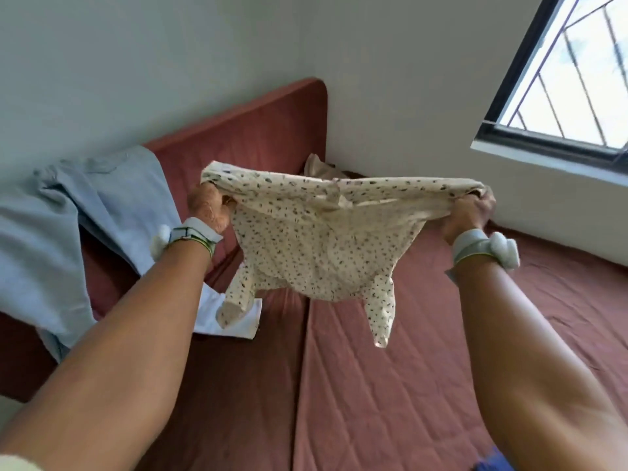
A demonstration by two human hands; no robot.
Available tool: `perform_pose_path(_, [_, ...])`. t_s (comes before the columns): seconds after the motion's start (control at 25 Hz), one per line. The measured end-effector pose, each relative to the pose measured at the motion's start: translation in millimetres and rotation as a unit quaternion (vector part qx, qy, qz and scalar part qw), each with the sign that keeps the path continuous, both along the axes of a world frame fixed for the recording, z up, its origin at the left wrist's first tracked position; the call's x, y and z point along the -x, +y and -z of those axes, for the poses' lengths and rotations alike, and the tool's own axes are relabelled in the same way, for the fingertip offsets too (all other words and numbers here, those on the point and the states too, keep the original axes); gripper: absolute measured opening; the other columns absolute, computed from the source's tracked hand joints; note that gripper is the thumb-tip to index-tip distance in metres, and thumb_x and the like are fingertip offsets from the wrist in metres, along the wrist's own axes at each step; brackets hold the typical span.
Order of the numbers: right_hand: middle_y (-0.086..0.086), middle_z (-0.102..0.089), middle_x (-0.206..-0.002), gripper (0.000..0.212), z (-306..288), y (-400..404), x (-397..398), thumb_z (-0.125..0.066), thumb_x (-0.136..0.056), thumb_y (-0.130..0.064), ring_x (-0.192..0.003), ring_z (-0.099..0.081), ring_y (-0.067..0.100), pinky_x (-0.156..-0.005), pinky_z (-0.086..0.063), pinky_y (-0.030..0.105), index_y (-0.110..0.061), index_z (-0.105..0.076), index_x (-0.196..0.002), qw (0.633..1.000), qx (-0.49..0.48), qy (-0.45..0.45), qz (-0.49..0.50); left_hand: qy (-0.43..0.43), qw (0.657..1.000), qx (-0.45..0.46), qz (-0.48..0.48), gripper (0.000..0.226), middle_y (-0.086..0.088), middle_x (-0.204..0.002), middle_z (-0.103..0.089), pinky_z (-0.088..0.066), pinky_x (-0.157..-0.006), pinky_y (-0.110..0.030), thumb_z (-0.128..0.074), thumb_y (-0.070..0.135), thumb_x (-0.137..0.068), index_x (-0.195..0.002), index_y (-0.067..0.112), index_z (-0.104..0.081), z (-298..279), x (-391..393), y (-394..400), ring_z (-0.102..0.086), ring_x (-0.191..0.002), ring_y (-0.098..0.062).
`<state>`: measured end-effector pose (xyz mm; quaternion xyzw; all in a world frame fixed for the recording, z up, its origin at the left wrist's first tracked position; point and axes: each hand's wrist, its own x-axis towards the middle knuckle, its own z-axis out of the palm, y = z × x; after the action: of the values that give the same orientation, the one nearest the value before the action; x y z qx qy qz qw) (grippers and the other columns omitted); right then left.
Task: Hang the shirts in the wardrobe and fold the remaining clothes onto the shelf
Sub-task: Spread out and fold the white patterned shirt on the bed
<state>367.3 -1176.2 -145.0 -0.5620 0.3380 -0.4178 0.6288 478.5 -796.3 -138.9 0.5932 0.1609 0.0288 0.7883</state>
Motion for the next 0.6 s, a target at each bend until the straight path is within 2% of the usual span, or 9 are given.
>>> perform_pose_path(0.04, [-0.005,-0.055,-0.071,0.032,-12.4,0.8,0.1,-0.032,-0.086,0.001,-0.069,-0.052,0.012,-0.062,-0.046,0.024,-0.021,-0.051,-0.071,0.999,0.001,-0.041,-0.001,-0.03,0.999,0.015,0.005,0.028,-0.007,-0.09,-0.062,-0.051,-0.078,-0.037,-0.035,0.015,-0.09,-0.102,0.014,-0.06,-12.8,-2.6,-2.0,-0.057,-0.083,-0.019])
perform_pose_path(0.08, [-0.003,-0.057,-0.073,0.034,-18.6,2.5,6.0,-0.033,-0.084,0.002,-0.07,-0.053,0.014,-0.063,-0.047,0.026,-0.021,-0.054,-0.072,0.998,0.006,-0.057,0.002,-0.038,0.997,0.059,-0.024,0.03,-0.007,-0.087,-0.063,-0.054,-0.07,-0.037,-0.034,0.008,-0.091,-0.103,0.013,-0.061,-14.2,-5.3,-0.9,-0.06,-0.076,-0.021])
perform_pose_path(0.12, [-0.002,-0.059,-0.074,0.033,-15.8,3.5,14.9,-0.035,-0.083,0.001,-0.072,-0.055,0.015,-0.065,-0.048,0.028,-0.021,-0.056,-0.072,0.999,0.008,-0.052,0.005,-0.049,0.996,0.062,-0.045,0.032,-0.007,-0.087,-0.064,-0.054,-0.063,-0.034,-0.035,0.004,-0.091,-0.103,0.013,-0.063,-11.4,2.9,3.2,-0.062,-0.072,-0.02])
perform_pose_path(0.2, [-0.005,-0.063,-0.075,0.026,7.8,8.6,41.6,-0.045,-0.08,-0.004,-0.074,-0.058,0.014,-0.066,-0.049,0.028,-0.021,-0.062,-0.072,1.0,-0.004,-0.017,0.005,-0.041,0.997,-0.012,-0.065,0.038,-0.008,-0.089,-0.067,-0.053,-0.06,-0.031,-0.038,-0.002,-0.087,-0.101,0.013,-0.069,18.9,29.1,14.8,-0.063,-0.073,-0.02])
perform_pose_path(0.28, [-0.005,-0.065,-0.076,0.022,60.6,14.1,84.4,-0.048,-0.08,-0.008,-0.076,-0.059,0.016,-0.067,-0.047,0.031,-0.02,-0.067,-0.079,0.996,0.024,0.083,0.003,-0.004,0.992,-0.098,-0.085,0.041,-0.014,-0.1,-0.071,-0.054,-0.061,-0.03,-0.041,-0.003,-0.082,-0.1,0.014,-0.073,77.7,73.0,31.9,-0.063,-0.077,-0.023])
perform_pose_path(0.4, [0.009,-0.07,-0.09,0.03,142.7,36.4,162.7,-0.045,-0.084,-0.004,-0.083,-0.061,0.024,-0.069,-0.04,0.028,-0.012,-0.071,-0.097,0.972,0.07,0.225,0.009,0.087,0.97,-0.209,-0.085,0.039,-0.016,-0.101,-0.071,-0.05,-0.047,-0.02,-0.044,-0.006,-0.081,-0.1,0.01,-0.074,164.4,155.3,70.6,-0.062,-0.075,-0.025])
perform_pose_path(0.44, [0.013,-0.071,-0.097,0.032,170.8,43.9,189.1,-0.046,-0.084,-0.001,-0.088,-0.063,0.027,-0.071,-0.04,0.027,-0.011,-0.072,-0.101,0.961,0.077,0.265,0.013,0.125,0.949,-0.28,-0.071,0.038,-0.015,-0.099,-0.071,-0.053,-0.052,-0.02,-0.046,-0.007,-0.081,-0.098,0.01,-0.075,193.7,181.6,84.5,-0.064,-0.078,-0.027])
perform_pose_path(0.52, [0.018,-0.071,-0.103,0.035,239.2,64.3,249.5,-0.046,-0.084,0.003,-0.094,-0.064,0.034,-0.074,-0.042,0.031,-0.009,-0.071,-0.104,0.925,0.081,0.372,-0.01,0.194,0.894,-0.403,-0.001,0.036,-0.014,-0.1,-0.072,-0.053,-0.073,-0.031,-0.049,-0.008,-0.079,-0.093,0.011,-0.077,264.9,241.5,113.9,-0.065,-0.089,-0.033])
perform_pose_path(0.6, [0.024,-0.068,-0.106,0.032,297.9,80.0,302.7,-0.048,-0.085,0.004,-0.096,-0.063,0.041,-0.075,-0.045,0.036,-0.007,-0.071,-0.106,0.861,0.071,0.5,-0.06,0.279,0.84,-0.458,0.08,0.032,-0.017,-0.105,-0.071,-0.05,-0.084,-0.037,-0.052,-0.008,-0.081,-0.095,0.008,-0.076,322.8,287.7,138.5,-0.064,-0.097,-0.035])
